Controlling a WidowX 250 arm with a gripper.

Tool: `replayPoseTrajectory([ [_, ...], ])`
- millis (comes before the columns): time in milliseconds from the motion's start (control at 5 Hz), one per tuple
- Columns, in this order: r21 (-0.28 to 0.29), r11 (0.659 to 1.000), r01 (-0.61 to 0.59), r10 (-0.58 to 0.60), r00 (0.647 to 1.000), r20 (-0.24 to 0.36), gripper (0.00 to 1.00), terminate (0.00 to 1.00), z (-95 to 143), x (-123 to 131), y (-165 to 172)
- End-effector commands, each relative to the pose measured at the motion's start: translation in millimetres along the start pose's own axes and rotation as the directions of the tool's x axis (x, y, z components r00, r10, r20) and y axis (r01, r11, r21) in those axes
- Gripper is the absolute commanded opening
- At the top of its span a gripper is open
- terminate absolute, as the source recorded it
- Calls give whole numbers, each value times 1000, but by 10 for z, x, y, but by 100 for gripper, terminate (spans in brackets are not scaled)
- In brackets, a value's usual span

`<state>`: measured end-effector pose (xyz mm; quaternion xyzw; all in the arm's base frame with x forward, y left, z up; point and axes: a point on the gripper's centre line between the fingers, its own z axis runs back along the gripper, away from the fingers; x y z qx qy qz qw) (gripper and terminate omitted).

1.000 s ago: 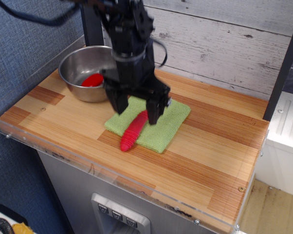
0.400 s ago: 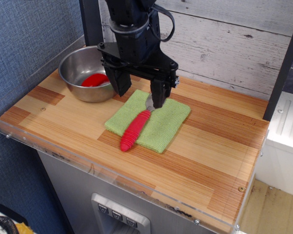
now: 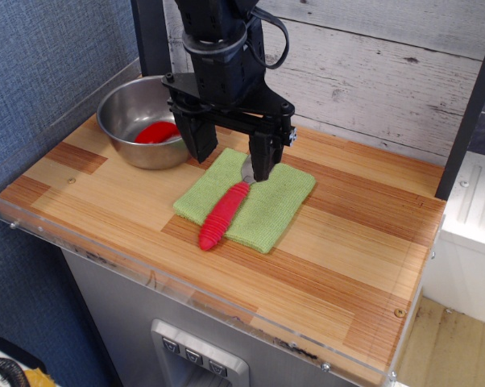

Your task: Place red spoon on top of green cloth.

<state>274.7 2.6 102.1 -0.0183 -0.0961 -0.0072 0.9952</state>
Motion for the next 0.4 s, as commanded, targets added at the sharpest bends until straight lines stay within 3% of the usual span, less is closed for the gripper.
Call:
replayPoseTrajectory([
  [0, -13, 1000, -16, 16, 1000, 26, 100, 0, 77, 35, 40],
  [200, -13, 1000, -16, 16, 1000, 26, 100, 100, 77, 35, 40],
])
